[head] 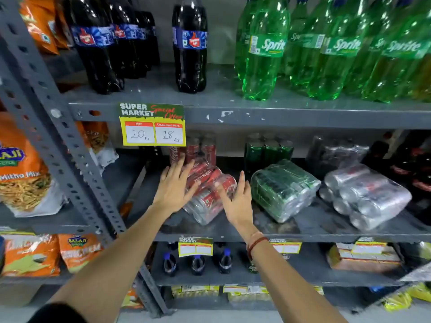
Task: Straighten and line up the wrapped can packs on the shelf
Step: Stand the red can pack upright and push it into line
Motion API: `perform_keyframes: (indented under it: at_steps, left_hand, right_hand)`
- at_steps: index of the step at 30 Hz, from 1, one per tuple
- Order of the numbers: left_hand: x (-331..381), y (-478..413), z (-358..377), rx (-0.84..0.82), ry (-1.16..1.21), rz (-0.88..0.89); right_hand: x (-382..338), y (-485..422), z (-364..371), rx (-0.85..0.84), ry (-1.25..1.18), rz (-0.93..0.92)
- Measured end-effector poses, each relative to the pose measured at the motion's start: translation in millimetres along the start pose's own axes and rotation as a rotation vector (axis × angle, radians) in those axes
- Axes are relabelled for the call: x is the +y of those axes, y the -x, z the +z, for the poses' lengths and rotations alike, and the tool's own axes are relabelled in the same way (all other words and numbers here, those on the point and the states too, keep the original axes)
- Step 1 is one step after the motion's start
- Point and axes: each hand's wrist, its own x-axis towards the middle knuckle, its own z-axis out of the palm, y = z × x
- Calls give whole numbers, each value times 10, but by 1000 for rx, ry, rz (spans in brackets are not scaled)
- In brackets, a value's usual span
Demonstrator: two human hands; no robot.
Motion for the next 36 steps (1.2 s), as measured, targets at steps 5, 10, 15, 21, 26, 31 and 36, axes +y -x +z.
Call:
perform_keyframes:
  at_steps: [5,10,15,21,26,31,36]
  left_hand:
    - [-299,-639,165,-233,-21,-18]
    - [-401,-736,379,-403,55,-9]
    - [-364,-664,399,-318,16,15]
    - [-359,-495,327,-185,66,1]
    - [-418,-177,305,-20,180,-26]
    - [-373,121,342,112,201,-56]
    - [-343,429,429,159,251,-64]
  right_hand:
    - [22,-362,273,-160,-159,271]
    - [129,-573,376,-113,-252,305]
    - [140,-595,392,-79,-312,250]
    - [110,-496,400,-17,-219,78]
    - [13,-367,396,-45,-80,-190]
    - [-18,-294,343,-114,112,-431]
    - [173,-140,426,-49,162,-564]
